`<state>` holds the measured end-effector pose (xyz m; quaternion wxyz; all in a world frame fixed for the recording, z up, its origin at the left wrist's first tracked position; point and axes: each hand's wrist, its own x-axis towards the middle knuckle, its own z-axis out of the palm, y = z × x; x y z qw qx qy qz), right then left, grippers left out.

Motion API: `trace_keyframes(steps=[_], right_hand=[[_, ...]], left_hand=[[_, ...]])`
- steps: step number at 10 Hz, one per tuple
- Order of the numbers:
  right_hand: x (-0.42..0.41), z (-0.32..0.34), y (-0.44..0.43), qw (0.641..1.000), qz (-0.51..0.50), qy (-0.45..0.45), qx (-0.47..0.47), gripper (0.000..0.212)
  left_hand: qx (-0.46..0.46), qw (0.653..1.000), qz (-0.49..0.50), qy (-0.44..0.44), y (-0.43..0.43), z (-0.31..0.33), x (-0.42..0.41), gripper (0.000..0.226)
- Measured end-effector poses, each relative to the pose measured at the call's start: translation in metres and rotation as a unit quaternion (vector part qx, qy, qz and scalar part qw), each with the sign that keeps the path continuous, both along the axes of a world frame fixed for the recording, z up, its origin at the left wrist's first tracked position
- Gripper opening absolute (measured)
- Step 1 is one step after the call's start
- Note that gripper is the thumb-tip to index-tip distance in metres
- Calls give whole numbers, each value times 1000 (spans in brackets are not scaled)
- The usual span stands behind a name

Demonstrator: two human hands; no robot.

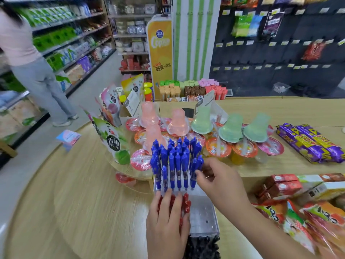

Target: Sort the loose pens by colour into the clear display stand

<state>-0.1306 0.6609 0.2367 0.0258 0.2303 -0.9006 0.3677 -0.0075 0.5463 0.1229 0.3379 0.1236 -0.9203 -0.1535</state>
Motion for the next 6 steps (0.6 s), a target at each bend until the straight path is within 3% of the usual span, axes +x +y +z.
trace_keyframes(steps=[3,5,6], right_hand=[[-1,10,1,999,15,-17,49,8],[1,13,5,996,22,-22,85,25],[5,24,20,996,-2,-15,89,44]], left_hand=[[3,1000,-10,-15,1,1,2,44],[22,999,-27,-14,-1,7,3,53],[45,998,-34,30,-1,10,6,56]])
